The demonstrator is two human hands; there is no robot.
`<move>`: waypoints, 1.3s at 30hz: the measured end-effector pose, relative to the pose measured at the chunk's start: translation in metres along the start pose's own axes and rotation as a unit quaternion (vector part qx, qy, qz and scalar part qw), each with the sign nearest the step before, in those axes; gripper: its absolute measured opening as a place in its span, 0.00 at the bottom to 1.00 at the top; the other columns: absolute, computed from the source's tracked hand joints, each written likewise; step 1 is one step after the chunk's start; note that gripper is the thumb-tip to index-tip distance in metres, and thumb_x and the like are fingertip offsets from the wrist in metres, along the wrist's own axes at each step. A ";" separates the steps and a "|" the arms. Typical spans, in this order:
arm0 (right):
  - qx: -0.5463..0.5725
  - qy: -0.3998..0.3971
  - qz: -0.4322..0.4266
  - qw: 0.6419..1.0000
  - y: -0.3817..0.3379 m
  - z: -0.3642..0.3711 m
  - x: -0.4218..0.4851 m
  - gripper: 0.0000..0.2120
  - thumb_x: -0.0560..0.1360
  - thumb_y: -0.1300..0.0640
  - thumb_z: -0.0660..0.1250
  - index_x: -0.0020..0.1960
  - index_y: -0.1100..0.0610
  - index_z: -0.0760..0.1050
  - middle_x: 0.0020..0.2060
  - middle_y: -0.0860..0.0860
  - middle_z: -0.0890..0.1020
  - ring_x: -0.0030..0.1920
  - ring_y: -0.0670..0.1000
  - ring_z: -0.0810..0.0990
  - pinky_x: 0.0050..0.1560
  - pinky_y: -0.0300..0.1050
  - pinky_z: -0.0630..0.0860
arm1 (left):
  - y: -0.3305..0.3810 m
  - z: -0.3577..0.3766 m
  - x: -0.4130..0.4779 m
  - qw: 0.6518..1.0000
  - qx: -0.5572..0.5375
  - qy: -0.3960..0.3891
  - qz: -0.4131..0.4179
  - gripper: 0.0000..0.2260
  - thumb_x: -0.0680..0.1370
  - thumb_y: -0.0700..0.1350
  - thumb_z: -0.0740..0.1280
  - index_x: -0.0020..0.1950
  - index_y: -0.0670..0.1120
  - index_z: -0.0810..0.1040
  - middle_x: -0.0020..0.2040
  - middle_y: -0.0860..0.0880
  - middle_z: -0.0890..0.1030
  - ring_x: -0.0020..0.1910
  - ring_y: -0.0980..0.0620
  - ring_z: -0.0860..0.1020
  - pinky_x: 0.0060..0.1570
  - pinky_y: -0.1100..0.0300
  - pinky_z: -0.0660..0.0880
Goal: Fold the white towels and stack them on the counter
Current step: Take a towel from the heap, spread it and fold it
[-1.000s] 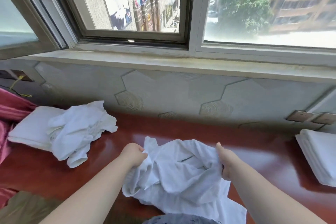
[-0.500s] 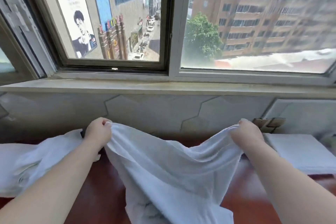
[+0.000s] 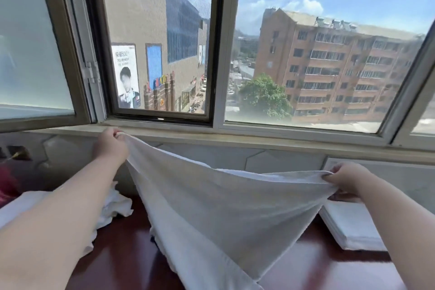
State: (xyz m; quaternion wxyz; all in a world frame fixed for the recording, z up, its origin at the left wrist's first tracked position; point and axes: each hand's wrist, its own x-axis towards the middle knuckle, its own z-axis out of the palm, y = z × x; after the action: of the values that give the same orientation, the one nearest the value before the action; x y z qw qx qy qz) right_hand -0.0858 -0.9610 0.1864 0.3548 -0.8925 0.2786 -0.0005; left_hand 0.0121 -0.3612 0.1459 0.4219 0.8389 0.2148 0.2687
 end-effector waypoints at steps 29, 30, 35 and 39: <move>0.363 -0.057 0.009 0.930 0.075 -0.151 -0.138 0.22 0.83 0.68 0.44 0.45 0.57 0.74 0.32 0.52 0.67 0.15 0.41 0.64 0.17 0.30 0.63 | 0.078 -0.184 -0.154 0.998 -0.051 0.040 -0.028 0.12 0.78 0.36 0.61 0.44 0.48 0.82 0.55 0.41 0.83 0.54 0.37 0.81 0.55 0.54 0.77; 0.351 -0.033 0.004 0.936 0.073 -0.148 -0.137 0.21 0.83 0.68 0.43 0.43 0.57 0.72 0.32 0.52 0.66 0.14 0.41 0.63 0.16 0.29 0.62 | 0.078 -0.183 -0.155 0.997 -0.063 0.037 -0.031 0.12 0.78 0.34 0.62 0.43 0.48 0.81 0.54 0.40 0.83 0.54 0.38 0.81 0.57 0.52 0.78; 0.312 0.043 0.000 0.949 0.073 -0.142 -0.129 0.14 0.82 0.67 0.51 0.40 0.57 0.67 0.33 0.54 0.69 0.17 0.48 0.69 0.15 0.34 0.65 | 0.077 -0.179 -0.156 0.977 -0.196 0.010 -0.080 0.11 0.80 0.31 0.63 0.56 0.45 0.79 0.59 0.42 0.80 0.57 0.37 0.82 0.60 0.44 0.80; 0.247 0.055 -0.040 0.967 0.077 -0.142 -0.127 0.12 0.80 0.70 0.59 0.39 0.60 0.68 0.35 0.56 0.74 0.32 0.52 0.73 0.17 0.35 0.71 | 0.076 -0.175 -0.160 0.961 -0.253 0.015 -0.107 0.14 0.81 0.29 0.61 0.61 0.42 0.78 0.62 0.42 0.78 0.58 0.38 0.81 0.52 0.50 0.81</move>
State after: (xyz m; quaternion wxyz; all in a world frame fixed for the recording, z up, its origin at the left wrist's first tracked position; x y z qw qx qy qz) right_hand -0.2597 -1.0333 0.2691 0.5482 -0.7860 0.2533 -0.1322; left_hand -0.2100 -0.3938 0.2530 0.6433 0.6728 0.2350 0.2800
